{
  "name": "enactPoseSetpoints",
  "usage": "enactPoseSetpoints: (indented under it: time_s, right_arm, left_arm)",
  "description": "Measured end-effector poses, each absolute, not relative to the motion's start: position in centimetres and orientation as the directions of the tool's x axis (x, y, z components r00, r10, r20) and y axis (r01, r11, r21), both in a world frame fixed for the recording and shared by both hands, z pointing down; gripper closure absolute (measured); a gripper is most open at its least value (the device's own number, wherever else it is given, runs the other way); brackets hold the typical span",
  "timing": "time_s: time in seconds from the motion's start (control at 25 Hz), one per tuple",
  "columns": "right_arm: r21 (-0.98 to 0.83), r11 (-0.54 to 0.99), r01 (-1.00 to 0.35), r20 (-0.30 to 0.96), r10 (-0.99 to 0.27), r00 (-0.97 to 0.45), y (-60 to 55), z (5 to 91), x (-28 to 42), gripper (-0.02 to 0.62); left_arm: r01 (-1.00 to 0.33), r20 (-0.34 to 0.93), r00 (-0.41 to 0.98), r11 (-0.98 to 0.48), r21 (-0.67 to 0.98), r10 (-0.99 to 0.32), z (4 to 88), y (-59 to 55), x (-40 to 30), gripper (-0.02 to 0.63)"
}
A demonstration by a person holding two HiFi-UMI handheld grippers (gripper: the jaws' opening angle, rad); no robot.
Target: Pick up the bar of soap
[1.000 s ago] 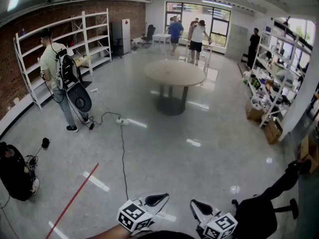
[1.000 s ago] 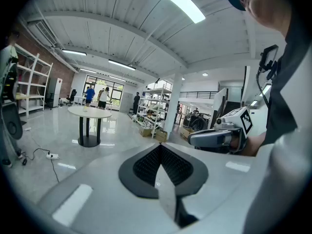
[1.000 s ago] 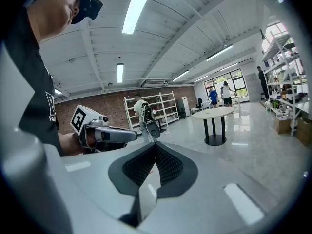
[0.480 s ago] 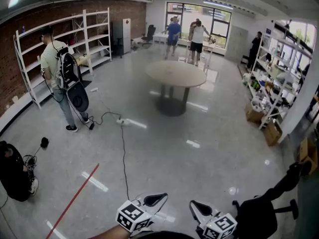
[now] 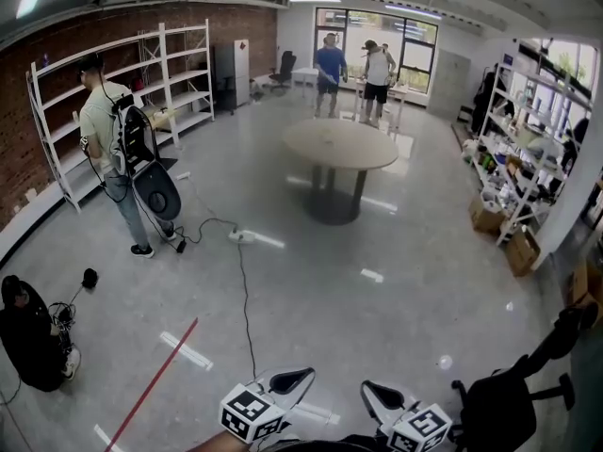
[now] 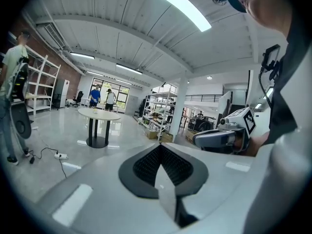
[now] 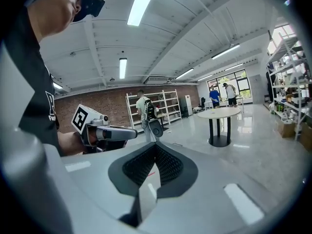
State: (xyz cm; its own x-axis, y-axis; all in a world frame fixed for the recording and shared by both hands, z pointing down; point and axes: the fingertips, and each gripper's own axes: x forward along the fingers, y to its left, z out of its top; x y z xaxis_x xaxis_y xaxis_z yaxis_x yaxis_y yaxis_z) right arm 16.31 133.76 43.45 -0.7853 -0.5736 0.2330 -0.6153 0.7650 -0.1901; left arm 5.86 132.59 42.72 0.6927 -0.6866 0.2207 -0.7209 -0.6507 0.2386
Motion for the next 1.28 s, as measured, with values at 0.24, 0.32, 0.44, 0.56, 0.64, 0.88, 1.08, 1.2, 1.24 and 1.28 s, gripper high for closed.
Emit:
enactPoseSetpoints:
  time_s: [0.24,0.32,0.44,0.56,0.64,0.88,1.08,1.2,1.24,1.28]
  right_arm:
    - [-0.192,0.764,-0.616,0.251,-0.569,-0.783,132.3,44.0,13.9,0.589]
    - [-0.197,0.761,-0.619,0.253,-0.57,-0.782,131.2,44.1,13.7,0.589]
    - [-0.204,0.766,-0.609,0.247,-0.562,-0.79,129.1,44.5,14.1,0.589]
    - [-0.215,0.77,-0.6,0.239,-0.555,-0.797,126.6,44.5,14.8,0.589]
    - [-0.222,0.768,-0.601,0.229,-0.558,-0.798,124.1,44.3,15.4,0.589]
    - [-0.211,0.786,-0.581,0.192,-0.55,-0.813,115.0,43.3,19.0,0.589]
    - [-0.204,0.797,-0.569,0.193,-0.537,-0.821,108.1,42.9,22.7,0.589]
    - [-0.2,0.798,-0.569,0.193,-0.537,-0.821,104.4,42.6,24.7,0.589]
    - [-0.199,0.799,-0.567,0.192,-0.535,-0.822,103.3,42.5,25.3,0.589]
    - [-0.199,0.802,-0.564,0.192,-0.532,-0.825,102.2,42.6,25.9,0.589]
  left_arm:
    - [-0.734,0.216,0.677,-0.626,0.262,-0.703,43.1,131.1,2.7,0.6]
    - [-0.734,0.223,0.678,-0.626,0.264,-0.701,43.5,130.2,2.5,0.6]
    - [-0.736,0.233,0.676,-0.624,0.263,-0.699,43.7,128.3,3.2,0.6]
    - [-0.743,0.246,0.669,-0.621,0.25,-0.701,43.4,126.0,3.8,0.6]
    - [-0.751,0.256,0.66,-0.616,0.239,-0.706,43.2,124.0,4.0,0.6]
    - [-0.767,0.253,0.641,-0.606,0.211,-0.725,42.1,115.3,7.7,0.6]
    - [-0.769,0.216,0.639,-0.607,0.201,-0.738,40.9,108.3,11.9,0.6]
    - [-0.771,0.221,0.636,-0.604,0.202,-0.739,41.4,104.7,13.7,0.6]
    - [-0.774,0.223,0.633,-0.6,0.204,-0.741,41.5,103.3,14.2,0.6]
    - [-0.776,0.223,0.631,-0.597,0.204,-0.744,41.6,102.0,14.7,0.6]
